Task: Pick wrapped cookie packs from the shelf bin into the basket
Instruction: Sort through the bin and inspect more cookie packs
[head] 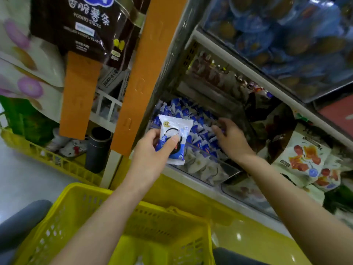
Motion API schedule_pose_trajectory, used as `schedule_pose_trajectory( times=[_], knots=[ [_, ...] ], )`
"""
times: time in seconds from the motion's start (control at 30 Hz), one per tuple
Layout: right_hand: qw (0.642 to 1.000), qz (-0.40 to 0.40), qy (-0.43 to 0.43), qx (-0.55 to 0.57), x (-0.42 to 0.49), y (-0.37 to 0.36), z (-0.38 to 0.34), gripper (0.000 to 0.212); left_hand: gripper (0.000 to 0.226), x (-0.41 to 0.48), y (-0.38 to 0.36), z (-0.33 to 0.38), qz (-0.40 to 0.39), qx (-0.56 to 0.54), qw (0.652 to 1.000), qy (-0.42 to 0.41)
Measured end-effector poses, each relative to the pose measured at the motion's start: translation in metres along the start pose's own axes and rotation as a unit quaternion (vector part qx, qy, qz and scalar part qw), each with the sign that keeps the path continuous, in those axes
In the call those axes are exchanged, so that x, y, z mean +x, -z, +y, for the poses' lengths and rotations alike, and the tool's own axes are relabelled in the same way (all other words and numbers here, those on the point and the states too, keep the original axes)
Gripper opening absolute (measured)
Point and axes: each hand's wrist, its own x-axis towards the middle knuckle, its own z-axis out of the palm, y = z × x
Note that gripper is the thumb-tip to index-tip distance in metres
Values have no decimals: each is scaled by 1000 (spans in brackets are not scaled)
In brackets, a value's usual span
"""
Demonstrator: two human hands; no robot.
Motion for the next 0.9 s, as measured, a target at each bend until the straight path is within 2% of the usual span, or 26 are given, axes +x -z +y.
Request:
schedule_pose_trajectory(
  times=[0.13, 0.27, 0.4, 0.6, 0.8, 0.9],
  knots=[
    [986, -82, -143, -36, 29, -14, 11, 51, 23, 6, 0, 1, 5, -33, 999, -3],
    [980, -54, -192, -25, 48, -26, 17, 53, 27, 10, 3, 4, 4, -44, 999, 0],
    [979, -25, -190, -72, 62, -31, 22, 38, 29, 12, 8, 7, 3, -60, 998, 5],
    [979, -9, -192, -74, 77, -31, 18, 42, 25, 13, 10, 7, 3, -82, 997, 11],
    [971, -45, -197, -127, 85, -32, 23, 38, 28, 15, 7, 4, 2, -75, 997, 20],
    [978, -2, -165, -124, 81, -33, 24, 30, 29, 16, 6, 4, -7, -67, 997, 22]
  ],
)
